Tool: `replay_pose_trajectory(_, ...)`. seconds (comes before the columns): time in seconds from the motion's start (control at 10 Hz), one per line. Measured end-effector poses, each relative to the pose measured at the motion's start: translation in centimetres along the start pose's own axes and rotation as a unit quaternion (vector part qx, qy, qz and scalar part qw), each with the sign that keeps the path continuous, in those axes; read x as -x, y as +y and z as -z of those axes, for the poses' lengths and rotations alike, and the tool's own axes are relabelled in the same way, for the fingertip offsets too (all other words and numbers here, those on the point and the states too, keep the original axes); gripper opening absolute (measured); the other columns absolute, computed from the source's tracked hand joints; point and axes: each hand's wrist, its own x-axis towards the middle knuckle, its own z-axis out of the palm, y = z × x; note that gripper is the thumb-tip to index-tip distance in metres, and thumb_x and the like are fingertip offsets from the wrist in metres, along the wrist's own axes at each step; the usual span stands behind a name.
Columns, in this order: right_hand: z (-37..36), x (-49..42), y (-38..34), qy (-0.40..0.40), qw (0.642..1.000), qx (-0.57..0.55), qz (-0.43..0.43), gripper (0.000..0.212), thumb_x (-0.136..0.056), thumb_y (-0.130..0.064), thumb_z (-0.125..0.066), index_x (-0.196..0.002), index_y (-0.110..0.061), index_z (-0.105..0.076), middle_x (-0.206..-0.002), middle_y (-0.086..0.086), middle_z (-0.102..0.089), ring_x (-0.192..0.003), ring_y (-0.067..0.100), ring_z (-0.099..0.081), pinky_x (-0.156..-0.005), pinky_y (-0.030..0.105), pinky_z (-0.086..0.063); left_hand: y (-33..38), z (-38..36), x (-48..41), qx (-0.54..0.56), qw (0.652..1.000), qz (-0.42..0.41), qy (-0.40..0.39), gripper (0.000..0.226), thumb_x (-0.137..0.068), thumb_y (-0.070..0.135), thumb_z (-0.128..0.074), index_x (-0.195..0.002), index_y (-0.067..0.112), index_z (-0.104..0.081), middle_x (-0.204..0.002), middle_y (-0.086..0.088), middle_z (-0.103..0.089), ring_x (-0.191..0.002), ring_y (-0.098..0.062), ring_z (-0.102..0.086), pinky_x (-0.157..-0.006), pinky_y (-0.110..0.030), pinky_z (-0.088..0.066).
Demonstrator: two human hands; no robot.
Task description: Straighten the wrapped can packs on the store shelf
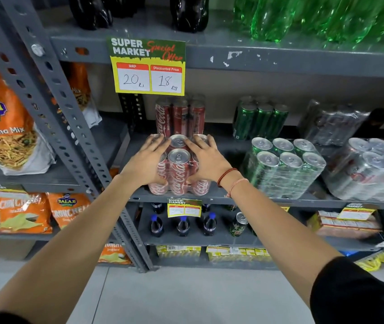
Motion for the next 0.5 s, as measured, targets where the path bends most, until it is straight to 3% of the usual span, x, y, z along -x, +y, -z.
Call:
replay_pose_trajectory(0.2, 0.1, -0.1, 0.0, -0.012, 1.0, -0.008, -0.009, 0.121, -0.058, -0.047, -0.084, -0.151, -0.02, -0.011, -0.159, 0.01, -0.013, -0.143, 0.046, 0.001, -0.118, 0.053, -0.015, 0.1, 0.0, 0.0, 0.006, 1.0, 0.013, -0.007, 0.122, -0.06, 0.043, -0.082, -0.149, 0.021, -0.002, -0.16, -0.002, 0.0, -0.147, -0.02, 0.006, -0.116, -0.046, -0.024)
replay_pose_trajectory(0.3, 0.0, 0.5, -0.2, -0.02, 0.999, -0.014, -0.023, 0.12, -0.06, -0.046, -0.083, -0.151, -0.022, -0.009, -0.16, 0.007, -0.011, -0.145, 0.044, 0.004, -0.109, 0.059, -0.03, 0.2, 0.1, 0.2, 0.002, 1.0, 0.013, -0.016, 0.121, -0.061, 0.043, -0.082, -0.149, 0.022, -0.001, -0.16, -0.001, 0.002, -0.147, -0.019, 0.007, -0.115, -0.048, -0.027)
replay_pose_trajectory(0.4, 1.6, 1.9, -1.5, 0.003, 0.999, -0.011, -0.03, 0.103, -0.068, -0.042, -0.079, -0.149, -0.021, -0.019, -0.157, 0.007, -0.021, -0.145, 0.039, -0.008, -0.103, 0.06, -0.04, 0.7, 1.5, 0.6, 0.015, 0.999, 0.02, -0.036, 0.114, -0.065, 0.037, -0.08, -0.149, 0.022, -0.005, -0.16, -0.001, 0.0, -0.147, -0.02, 0.002, -0.112, -0.051, -0.029)
replay_pose_trajectory(0.5, 3.7, 4.5, -1.7, 0.154, 0.983, -0.098, -0.016, 0.066, -0.078, -0.034, -0.072, -0.136, -0.016, -0.045, -0.142, 0.007, -0.046, -0.13, 0.029, -0.042, -0.1, 0.048, -0.045, 1.7, 3.2, 1.3, 0.053, 0.998, -0.003, 0.024, 0.082, -0.073, 0.031, -0.073, -0.143, 0.027, -0.031, -0.152, -0.003, -0.032, -0.137, -0.026, -0.034, -0.102, -0.049, -0.039)
